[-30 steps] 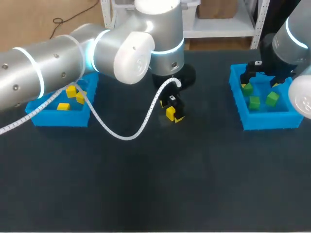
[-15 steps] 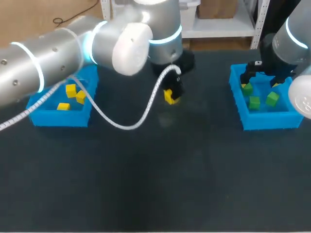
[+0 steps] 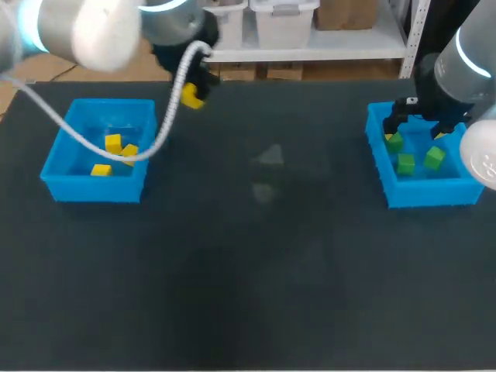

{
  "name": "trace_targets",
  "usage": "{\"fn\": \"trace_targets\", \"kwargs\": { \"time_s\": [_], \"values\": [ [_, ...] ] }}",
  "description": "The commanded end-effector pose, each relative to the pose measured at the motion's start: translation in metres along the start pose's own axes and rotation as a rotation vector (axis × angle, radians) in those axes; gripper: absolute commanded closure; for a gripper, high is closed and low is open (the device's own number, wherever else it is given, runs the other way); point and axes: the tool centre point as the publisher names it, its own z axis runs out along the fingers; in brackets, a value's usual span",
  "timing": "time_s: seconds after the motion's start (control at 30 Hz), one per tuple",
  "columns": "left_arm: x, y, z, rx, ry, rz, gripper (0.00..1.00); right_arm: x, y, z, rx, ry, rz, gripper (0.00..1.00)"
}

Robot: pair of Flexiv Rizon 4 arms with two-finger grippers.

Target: Put the green cubes in the right bin and the yellow cubes in the left bin.

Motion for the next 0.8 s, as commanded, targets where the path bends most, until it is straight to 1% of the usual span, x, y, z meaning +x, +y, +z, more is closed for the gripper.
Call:
{"fn": "trace_targets", "kwargs": {
  "time_s": [0.03, 0.07, 0.13, 0.27, 0.37, 0.5, 0.53, 0.57, 0.6, 0.73, 0.8],
  "values": [
    [0.087, 0.04, -0.028, -0.063, -0.186, -0.179, 1.0, 0.002, 0.0, -0.001, 0.004, -0.007, 0.001, 0.0],
    [0.096, 0.049, -0.027, -0.068, -0.174, -0.201, 1.0, 0.002, 0.0, -0.001, 0.004, -0.007, 0.001, 0.0],
    [0.113, 0.057, -0.023, -0.076, -0.158, -0.234, 1.0, 0.002, 0.0, -0.001, 0.004, -0.007, 0.001, 0.0],
    [0.136, 0.061, -0.01, -0.069, -0.123, -0.274, 1.0, 0.002, 0.0, -0.001, 0.004, -0.007, 0.001, 0.0],
    [0.143, 0.062, -0.001, -0.065, -0.113, -0.291, 1.0, 0.002, 0.0, -0.001, 0.004, -0.007, 0.001, 0.0],
    [0.143, 0.066, 0.003, -0.077, -0.108, -0.305, 1.0, 0.002, 0.0, -0.001, 0.004, -0.007, 0.001, 0.0],
    [0.141, 0.068, 0.003, -0.08, -0.104, -0.308, 0.91, 0.002, 0.0, -0.001, 0.004, -0.007, 0.001, 0.0],
    [0.14, 0.07, 0.002, -0.091, -0.104, -0.316, 0.65, 0.002, 0.0, -0.001, 0.004, -0.007, 0.001, 0.0],
    [0.138, 0.071, 0.001, -0.094, -0.109, -0.318, 0.01, 0.002, 0.0, -0.001, 0.004, -0.007, 0.001, 0.0],
    [0.132, 0.074, -0.003, -0.11, -0.154, -0.334, 0.0, 0.002, 0.0, -0.001, 0.004, -0.007, 0.001, 0.0],
    [0.129, 0.074, -0.007, -0.102, -0.203, -0.356, 0.0, 0.002, 0.0, -0.001, 0.004, -0.007, 0.001, 0.0]
  ]
}}
